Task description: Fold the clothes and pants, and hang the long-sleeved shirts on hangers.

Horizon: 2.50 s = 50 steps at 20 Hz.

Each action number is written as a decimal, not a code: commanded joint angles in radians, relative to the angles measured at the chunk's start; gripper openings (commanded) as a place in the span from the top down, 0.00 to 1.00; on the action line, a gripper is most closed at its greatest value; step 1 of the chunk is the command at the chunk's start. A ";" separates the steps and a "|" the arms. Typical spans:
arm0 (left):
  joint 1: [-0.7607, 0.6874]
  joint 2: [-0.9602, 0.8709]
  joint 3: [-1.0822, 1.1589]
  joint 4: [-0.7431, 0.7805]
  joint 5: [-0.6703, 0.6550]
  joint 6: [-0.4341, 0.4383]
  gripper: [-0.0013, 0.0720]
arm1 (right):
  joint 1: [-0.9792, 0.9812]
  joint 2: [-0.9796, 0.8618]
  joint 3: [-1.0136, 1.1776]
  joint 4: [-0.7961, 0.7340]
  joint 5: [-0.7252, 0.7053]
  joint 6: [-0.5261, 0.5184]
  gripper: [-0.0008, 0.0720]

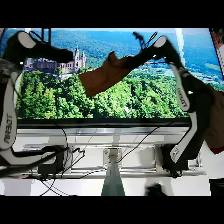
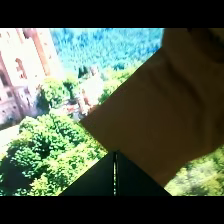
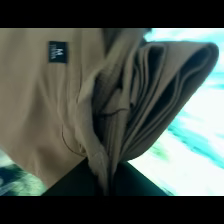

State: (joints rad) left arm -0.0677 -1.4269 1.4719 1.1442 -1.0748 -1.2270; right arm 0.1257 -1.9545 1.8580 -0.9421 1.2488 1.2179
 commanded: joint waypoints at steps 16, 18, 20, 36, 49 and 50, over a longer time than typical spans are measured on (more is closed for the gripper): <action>0.001 0.378 0.001 -0.011 -0.069 0.003 0.96 | -0.730 0.576 0.013 -0.853 0.542 0.820 0.97; 0.001 0.378 0.001 -0.011 -0.066 0.003 0.96 | -0.836 0.599 0.013 -0.869 0.591 0.925 0.97; 0.001 0.378 0.001 -0.011 -0.060 0.003 0.96 | -0.919 0.625 0.013 -0.868 0.591 0.969 0.94; 0.001 0.378 0.001 -0.011 -0.010 0.003 0.96 | -0.721 0.638 0.013 -0.645 0.264 0.743 0.97; 0.001 0.378 0.001 -0.011 -0.010 0.003 0.96 | 0.335 0.638 0.013 -0.680 0.179 0.197 0.97; 0.001 0.378 0.001 -0.011 -0.010 0.003 0.96 | 0.352 0.638 0.013 -0.686 0.180 0.198 0.97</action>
State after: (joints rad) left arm -0.0669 -1.0500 1.4719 1.1324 -1.0847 -1.2240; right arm 0.3519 -1.3170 1.8706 -1.5860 1.4281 1.4860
